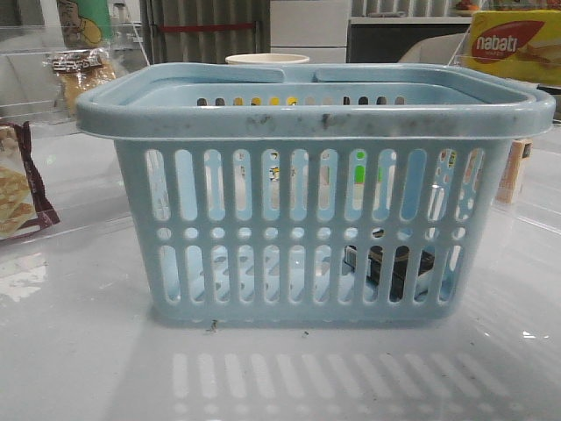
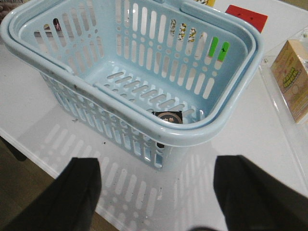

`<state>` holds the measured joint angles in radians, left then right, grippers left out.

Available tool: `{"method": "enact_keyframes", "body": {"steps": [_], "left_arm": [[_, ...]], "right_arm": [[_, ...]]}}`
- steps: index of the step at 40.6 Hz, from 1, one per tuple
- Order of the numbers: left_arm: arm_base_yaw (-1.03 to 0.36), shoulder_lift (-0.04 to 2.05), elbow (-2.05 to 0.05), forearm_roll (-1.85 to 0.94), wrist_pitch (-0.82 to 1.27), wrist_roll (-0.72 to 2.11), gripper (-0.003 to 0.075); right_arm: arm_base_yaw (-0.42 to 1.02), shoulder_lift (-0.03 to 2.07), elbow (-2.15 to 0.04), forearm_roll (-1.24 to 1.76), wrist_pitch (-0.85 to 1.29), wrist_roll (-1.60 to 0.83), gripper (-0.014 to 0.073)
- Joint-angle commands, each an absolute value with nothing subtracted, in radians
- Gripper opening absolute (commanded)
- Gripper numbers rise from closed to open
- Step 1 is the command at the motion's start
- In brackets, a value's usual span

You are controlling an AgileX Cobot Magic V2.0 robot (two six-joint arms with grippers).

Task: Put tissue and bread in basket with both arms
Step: 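Lift the right gripper up and away from the basket, then reach the left gripper to the wrapped yellow cake on the shelf and grasp it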

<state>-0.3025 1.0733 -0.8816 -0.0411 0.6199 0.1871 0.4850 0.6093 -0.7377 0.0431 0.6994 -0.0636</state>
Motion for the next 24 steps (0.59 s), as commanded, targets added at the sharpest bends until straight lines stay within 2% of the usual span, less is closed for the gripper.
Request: {"method": "enact_keyframes", "body": {"steps": [1, 14, 24], "left_arm": [[-0.281, 1.196, -1.012, -0.033, 0.503, 0.189, 0.0656], [-0.151, 1.592, -1.381, -0.065, 0.5, 0.185, 0.0656], [-0.058, 1.805, -1.603, -0.123, 0.473, 0.185, 0.0656]], "right_arm": [[0.485, 0.608, -0.765, 0.029, 0.627, -0.07, 0.0591], [0.485, 0.608, -0.765, 0.029, 0.627, -0.07, 0.0591], [0.485, 0.608, -0.765, 0.029, 0.627, -0.07, 0.0591]]}}
